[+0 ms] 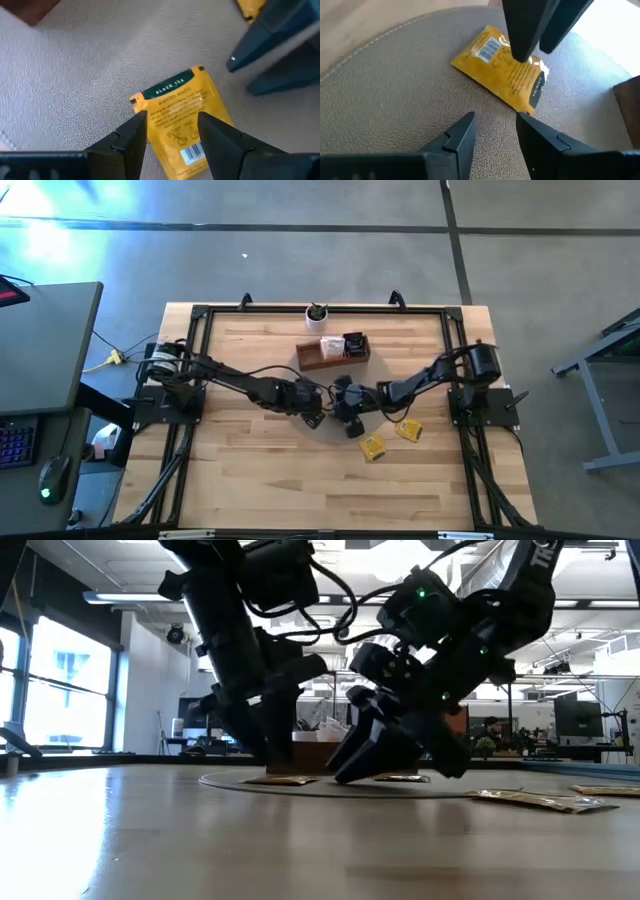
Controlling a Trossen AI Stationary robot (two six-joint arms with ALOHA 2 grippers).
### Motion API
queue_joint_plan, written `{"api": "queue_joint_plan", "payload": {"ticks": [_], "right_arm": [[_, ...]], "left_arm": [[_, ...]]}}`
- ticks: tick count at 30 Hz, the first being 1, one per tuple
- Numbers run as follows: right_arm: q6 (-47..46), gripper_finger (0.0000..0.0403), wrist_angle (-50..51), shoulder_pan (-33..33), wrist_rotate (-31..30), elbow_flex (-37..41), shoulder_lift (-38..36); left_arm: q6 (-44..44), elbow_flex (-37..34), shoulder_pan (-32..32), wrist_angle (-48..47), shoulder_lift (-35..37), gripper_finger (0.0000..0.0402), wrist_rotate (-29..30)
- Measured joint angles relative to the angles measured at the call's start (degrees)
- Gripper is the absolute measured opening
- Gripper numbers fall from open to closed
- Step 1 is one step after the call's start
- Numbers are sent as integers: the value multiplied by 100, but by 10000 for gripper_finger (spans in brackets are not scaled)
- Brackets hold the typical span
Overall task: Pick & Place Tea
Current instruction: Put the yellow tea bag into the left section of the wooden organizer
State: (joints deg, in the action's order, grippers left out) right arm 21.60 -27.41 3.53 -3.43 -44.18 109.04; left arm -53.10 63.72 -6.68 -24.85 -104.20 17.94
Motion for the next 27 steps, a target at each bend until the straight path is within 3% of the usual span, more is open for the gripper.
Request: {"api": "queue_joint_plan", "payload": {"ticks": [3, 8, 12, 27], "right_arm": [[-104, 138, -273, 69, -23, 0, 104], [-148, 138, 117, 110, -420, -13, 83], [-221, 138, 213, 105, -328, -15, 78], [-228, 138, 130, 121, -199, 0, 80]], "left_arm": [[-143, 0, 3, -255, 0, 172, -61], [-609, 0, -6, -653, 0, 172, 88], [-676, 0, -2, -703, 0, 172, -91], [-562, 2, 3, 414, -405, 172, -427]]}}
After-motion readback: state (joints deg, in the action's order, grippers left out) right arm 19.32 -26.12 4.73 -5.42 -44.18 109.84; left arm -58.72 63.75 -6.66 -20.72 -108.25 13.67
